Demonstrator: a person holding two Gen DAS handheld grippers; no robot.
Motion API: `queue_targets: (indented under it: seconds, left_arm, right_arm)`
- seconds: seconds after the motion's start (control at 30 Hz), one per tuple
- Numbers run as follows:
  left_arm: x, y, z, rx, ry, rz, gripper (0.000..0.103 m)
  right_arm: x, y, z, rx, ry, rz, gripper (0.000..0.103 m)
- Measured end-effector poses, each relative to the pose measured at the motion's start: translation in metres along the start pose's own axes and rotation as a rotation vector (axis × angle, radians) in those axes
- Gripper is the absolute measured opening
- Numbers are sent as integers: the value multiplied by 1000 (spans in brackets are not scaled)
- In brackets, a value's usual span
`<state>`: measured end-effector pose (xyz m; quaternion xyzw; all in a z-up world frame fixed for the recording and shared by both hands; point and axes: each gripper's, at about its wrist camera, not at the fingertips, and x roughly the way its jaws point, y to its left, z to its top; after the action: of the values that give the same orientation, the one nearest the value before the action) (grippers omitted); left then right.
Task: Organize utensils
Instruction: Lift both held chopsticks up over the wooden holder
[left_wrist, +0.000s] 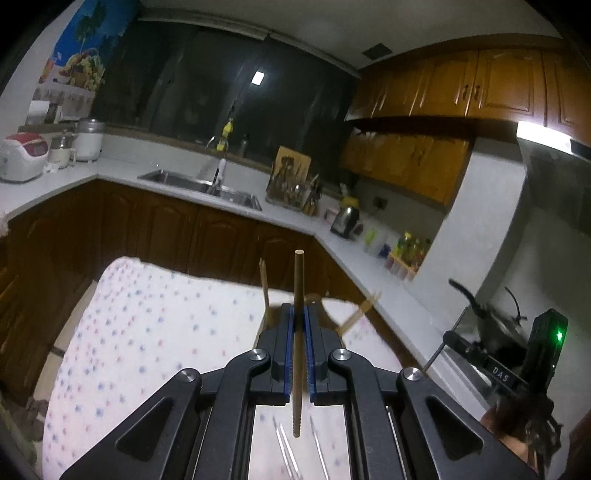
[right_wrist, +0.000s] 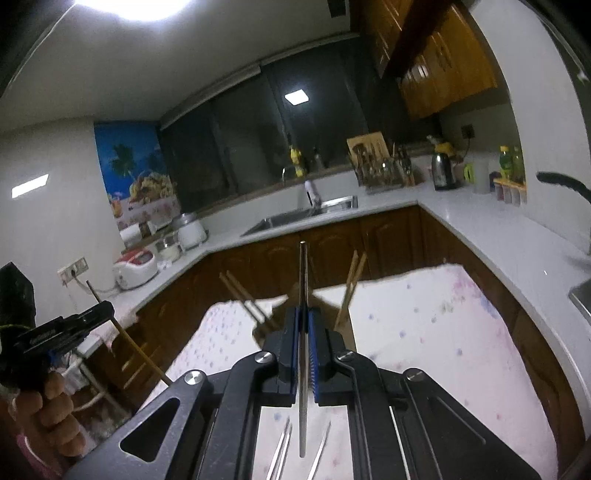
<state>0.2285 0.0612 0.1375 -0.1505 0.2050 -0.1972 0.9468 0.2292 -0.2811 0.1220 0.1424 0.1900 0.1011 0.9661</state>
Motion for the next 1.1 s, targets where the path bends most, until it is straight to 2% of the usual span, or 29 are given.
queue_targets:
  seconds: [0.27,0.47,0.63,0.93,1.1]
  left_arm:
    - [62,9,29,2,-74,9,3]
    - [113,21,27,-22,-101,27,3]
    - [155,26,5,-41,-104,58,3]
    - [219,30,-37,-64,-31,93,3]
    - [236,38,-38,-76,10,98,4]
  right_arm:
    - [47,-13,41,23,-79,-13,5]
    - [75,-16,56,16,-137,-32,5]
    - [93,-16,39,-18,-160,-78,5]
    - [126,-34,-7,43,-94,-98,5]
    - [138,-42,-22,82,-34,-94,5]
